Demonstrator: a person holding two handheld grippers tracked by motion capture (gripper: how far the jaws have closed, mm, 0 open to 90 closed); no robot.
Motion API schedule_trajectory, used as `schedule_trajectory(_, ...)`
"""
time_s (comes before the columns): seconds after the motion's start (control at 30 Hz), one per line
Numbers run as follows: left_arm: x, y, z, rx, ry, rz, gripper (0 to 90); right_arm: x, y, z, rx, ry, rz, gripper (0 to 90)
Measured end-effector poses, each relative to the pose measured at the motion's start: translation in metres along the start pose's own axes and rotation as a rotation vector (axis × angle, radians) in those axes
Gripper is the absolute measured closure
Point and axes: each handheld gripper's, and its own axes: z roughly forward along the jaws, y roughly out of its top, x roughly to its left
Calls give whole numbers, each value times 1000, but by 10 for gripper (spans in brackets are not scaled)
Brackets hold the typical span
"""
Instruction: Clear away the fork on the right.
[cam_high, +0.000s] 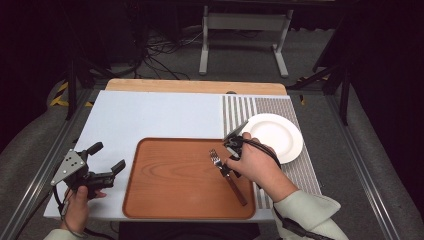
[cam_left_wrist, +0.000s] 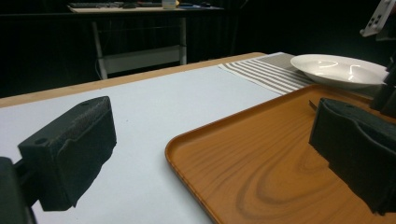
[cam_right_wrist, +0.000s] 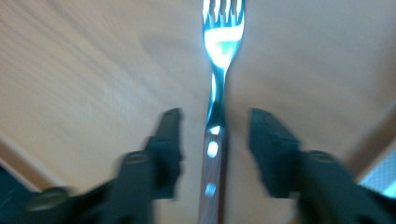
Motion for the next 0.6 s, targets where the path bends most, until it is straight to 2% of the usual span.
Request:
schedule_trajectory(0.07, 0, 0, 0, 1, 0, -1, 13, 1, 0, 0, -86, -19, -48, 322)
schedule_trajectory(0.1, 0, 0, 0, 3, 1, 0, 13, 1, 0, -1, -108, -17, -69, 284)
schedule_trajectory(0.2, 0, 0, 0, 1, 2, -1, 13, -1, 2, -4, -166, -20, -176, 187)
schedule_trajectory(0.33, 0, 0, 0, 2, 2, 0, 13, -2, 4, -7, -230, 7, -254, 197)
schedule_trajectory(0.4, 0, 0, 0, 3, 2, 1, 13, -3, 4, -7, -236, 15, -263, 213)
schedule_trajectory(0.47, 0, 0, 0, 3, 1, 2, 13, -3, 5, -5, -250, 31, -297, 271)
schedule_trajectory(0.5, 0, 0, 0, 3, 1, 2, 13, -3, 5, -5, -250, 31, -297, 271)
schedule_trajectory(0.53, 0, 0, 0, 3, 1, 2, 13, -3, 6, -4, -259, 37, -318, 295)
schedule_trajectory(0.57, 0, 0, 0, 3, 0, 2, 13, -3, 8, -4, -276, 53, -372, 349)
schedule_trajectory(0.6, 0, 0, 0, 3, 0, 2, 13, -3, 8, -4, -276, 53, -372, 349)
